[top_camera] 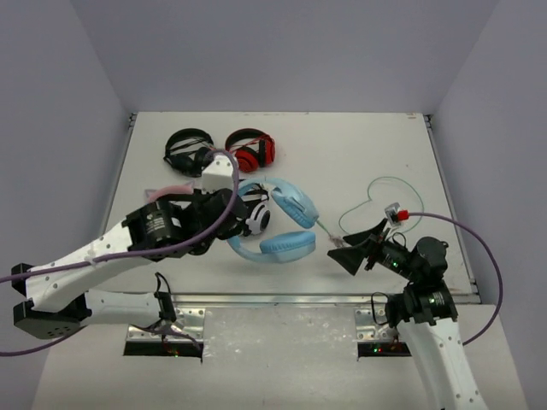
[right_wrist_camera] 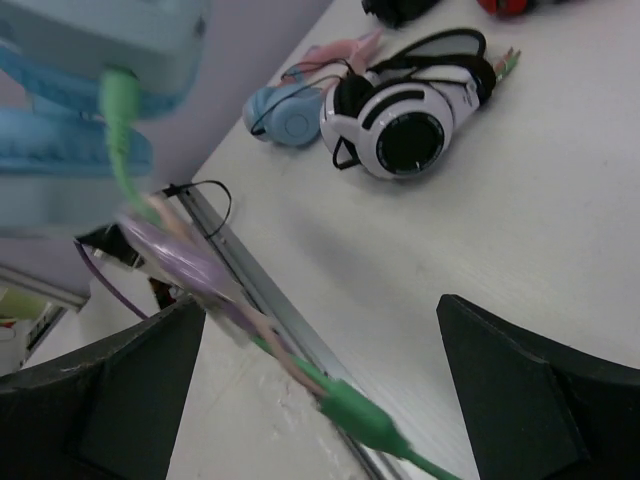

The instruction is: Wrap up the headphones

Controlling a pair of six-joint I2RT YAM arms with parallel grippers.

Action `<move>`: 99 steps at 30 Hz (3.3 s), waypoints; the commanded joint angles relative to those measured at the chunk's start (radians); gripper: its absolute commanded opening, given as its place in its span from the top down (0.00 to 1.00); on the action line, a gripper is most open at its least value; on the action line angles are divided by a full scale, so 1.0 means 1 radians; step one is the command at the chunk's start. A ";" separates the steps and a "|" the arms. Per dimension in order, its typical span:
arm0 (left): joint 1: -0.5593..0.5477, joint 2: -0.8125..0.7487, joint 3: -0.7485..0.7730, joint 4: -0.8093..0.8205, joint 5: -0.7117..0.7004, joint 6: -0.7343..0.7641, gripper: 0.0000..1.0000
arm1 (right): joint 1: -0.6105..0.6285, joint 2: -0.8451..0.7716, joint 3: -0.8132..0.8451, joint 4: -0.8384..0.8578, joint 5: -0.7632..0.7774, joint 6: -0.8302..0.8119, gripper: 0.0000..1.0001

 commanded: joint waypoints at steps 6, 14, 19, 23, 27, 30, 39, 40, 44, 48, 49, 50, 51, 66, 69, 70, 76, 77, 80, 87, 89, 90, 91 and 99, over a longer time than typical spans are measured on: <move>0.002 0.093 0.448 -0.158 -0.198 0.082 1.00 | 0.005 0.329 0.079 0.547 -0.006 -0.076 0.01; 0.076 0.154 0.640 -0.144 -0.345 0.149 1.00 | 0.094 0.414 -0.030 0.664 -0.140 -0.077 0.29; 0.219 0.161 0.629 0.015 -0.251 0.294 1.00 | 0.100 0.368 -0.070 0.560 -0.022 -0.136 0.63; 0.225 0.168 0.594 0.037 -0.329 0.308 1.00 | 0.100 0.362 -0.020 0.397 0.125 -0.183 0.99; 0.231 0.133 0.493 0.100 -0.362 0.329 1.00 | 0.101 0.297 0.032 0.180 0.379 -0.217 0.98; 0.231 0.105 0.350 0.201 -0.290 0.398 1.00 | 0.100 0.282 0.077 0.126 0.508 -0.226 0.99; 0.231 0.180 0.138 0.282 -0.247 0.372 1.00 | 0.141 0.510 0.431 -0.172 0.544 -0.376 0.99; 0.231 0.206 0.128 0.289 -0.239 0.378 1.00 | 0.173 0.536 0.463 -0.196 0.557 -0.389 0.99; 0.231 0.285 0.140 0.258 -0.262 0.345 1.00 | 0.310 0.641 0.600 -0.270 0.659 -0.459 0.98; 0.231 0.361 0.170 0.252 -0.201 0.351 1.00 | 0.486 0.768 0.729 -0.321 0.649 -0.591 0.97; 0.231 0.393 0.179 0.243 -0.189 0.355 1.00 | 0.574 0.794 0.746 -0.330 0.661 -0.616 0.97; 0.229 0.404 0.187 0.249 -0.126 0.364 1.00 | 0.618 0.820 0.778 -0.338 0.667 -0.663 0.97; 0.229 0.408 0.181 0.281 -0.095 0.395 1.00 | 0.682 0.863 0.789 -0.348 0.690 -0.694 0.96; 0.231 0.253 -0.086 0.502 0.237 0.500 0.99 | 0.724 0.900 0.890 -0.368 0.550 -0.881 0.86; 0.231 0.228 -0.103 0.514 0.284 0.510 1.00 | 0.724 0.862 0.853 -0.324 0.604 -0.894 0.86; 0.231 0.225 -0.106 0.522 0.302 0.513 0.99 | 0.726 0.854 0.847 -0.313 0.620 -0.901 0.86; 0.231 0.219 -0.112 0.516 0.318 0.504 1.00 | 0.726 0.819 0.803 -0.298 0.649 -0.926 0.67; 0.231 0.217 -0.113 0.516 0.310 0.500 1.00 | 0.724 0.808 0.791 -0.286 0.634 -0.921 0.66; 0.232 0.216 -0.098 0.508 0.256 0.469 1.00 | 0.724 0.767 0.734 -0.237 0.551 -0.901 0.65; 0.232 0.230 -0.112 0.503 0.278 0.499 1.00 | 0.724 0.724 0.710 -0.144 0.523 -0.855 0.76; 0.232 0.237 -0.115 0.499 0.281 0.499 1.00 | 0.724 0.740 0.743 -0.196 0.519 -0.865 0.78; 0.232 0.236 -0.118 0.497 0.273 0.495 1.00 | 0.723 0.751 0.779 -0.219 0.512 -0.868 0.76; 0.232 0.234 -0.124 0.499 0.266 0.493 1.00 | 0.723 0.771 0.798 -0.277 0.511 -0.874 0.73; 0.312 0.225 -0.093 0.442 0.078 0.383 1.00 | 0.724 0.794 0.838 -0.470 0.578 -0.868 0.66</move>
